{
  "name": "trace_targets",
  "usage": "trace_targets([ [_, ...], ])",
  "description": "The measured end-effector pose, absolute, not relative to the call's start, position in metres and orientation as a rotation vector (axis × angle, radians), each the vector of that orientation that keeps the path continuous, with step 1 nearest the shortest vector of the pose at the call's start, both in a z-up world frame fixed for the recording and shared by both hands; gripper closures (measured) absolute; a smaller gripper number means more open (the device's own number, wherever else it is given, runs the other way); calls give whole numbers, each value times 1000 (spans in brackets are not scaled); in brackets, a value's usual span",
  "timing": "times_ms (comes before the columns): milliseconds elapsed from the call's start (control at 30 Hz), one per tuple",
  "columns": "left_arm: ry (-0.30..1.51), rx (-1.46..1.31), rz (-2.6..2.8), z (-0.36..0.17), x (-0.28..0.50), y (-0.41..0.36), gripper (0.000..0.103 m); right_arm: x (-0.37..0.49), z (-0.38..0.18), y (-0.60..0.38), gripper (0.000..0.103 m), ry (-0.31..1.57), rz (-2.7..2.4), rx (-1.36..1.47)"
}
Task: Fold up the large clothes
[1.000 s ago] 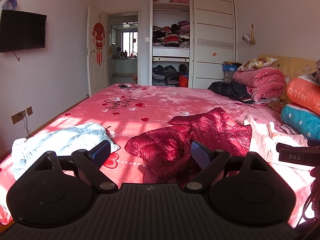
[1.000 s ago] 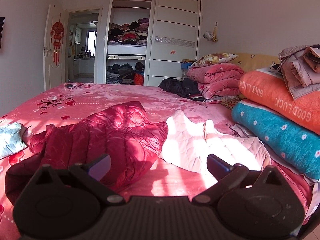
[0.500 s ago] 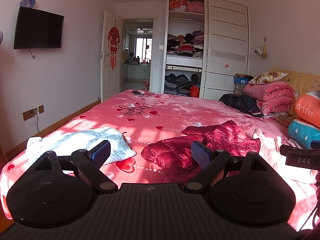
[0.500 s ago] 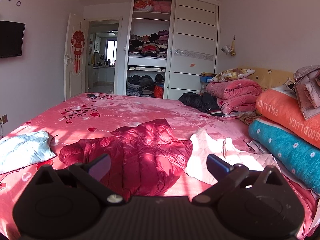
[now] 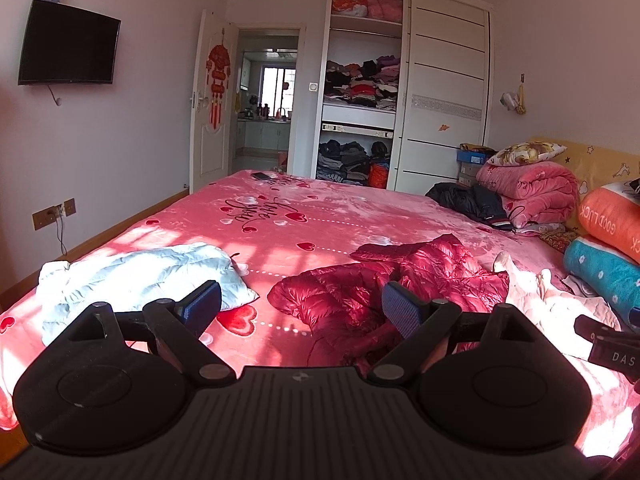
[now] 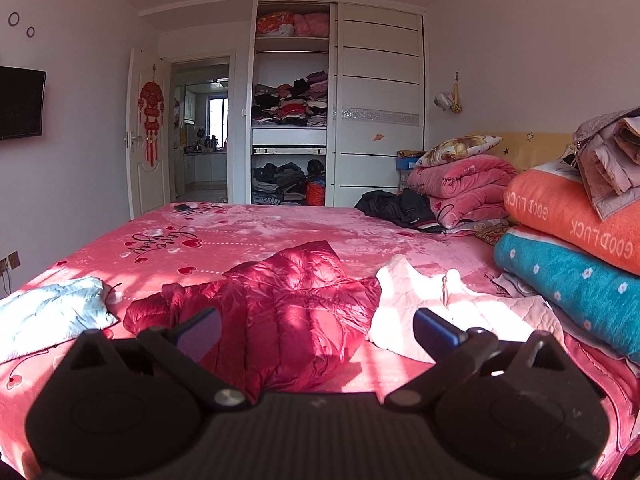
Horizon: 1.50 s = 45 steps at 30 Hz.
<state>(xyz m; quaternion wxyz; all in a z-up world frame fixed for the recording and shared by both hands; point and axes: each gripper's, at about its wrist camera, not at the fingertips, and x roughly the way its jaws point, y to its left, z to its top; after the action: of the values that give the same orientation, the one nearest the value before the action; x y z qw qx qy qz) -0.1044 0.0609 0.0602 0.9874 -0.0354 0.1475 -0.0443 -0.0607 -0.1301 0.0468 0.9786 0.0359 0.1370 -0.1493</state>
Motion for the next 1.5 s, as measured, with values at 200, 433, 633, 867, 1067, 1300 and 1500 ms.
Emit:
trace_targets([
  [200, 351, -104, -118, 53, -94, 57, 0, -86, 10, -148, 2, 295, -373, 53],
  [433, 376, -112, -179, 42, -90, 47, 0, -97, -12, -158, 1, 301, -383, 36],
  [633, 385, -85, -231, 29, -89, 32, 0, -97, -16, -166, 1, 314, -374, 82],
  [867, 427, -25, -319, -2, -85, 5, 0, -105, -20, -174, 1, 312, -286, 167],
  [1067, 472, 71, -376, -35, -73, -32, 0, -113, -20, -184, 1, 315, -252, 262],
  [1300, 516, 127, -362, -62, -50, -58, 0, -110, -26, -202, 1, 342, -290, 351],
  [1500, 535, 120, -347, -66, -27, -69, 34, -107, -30, -209, 1, 360, -305, 374],
])
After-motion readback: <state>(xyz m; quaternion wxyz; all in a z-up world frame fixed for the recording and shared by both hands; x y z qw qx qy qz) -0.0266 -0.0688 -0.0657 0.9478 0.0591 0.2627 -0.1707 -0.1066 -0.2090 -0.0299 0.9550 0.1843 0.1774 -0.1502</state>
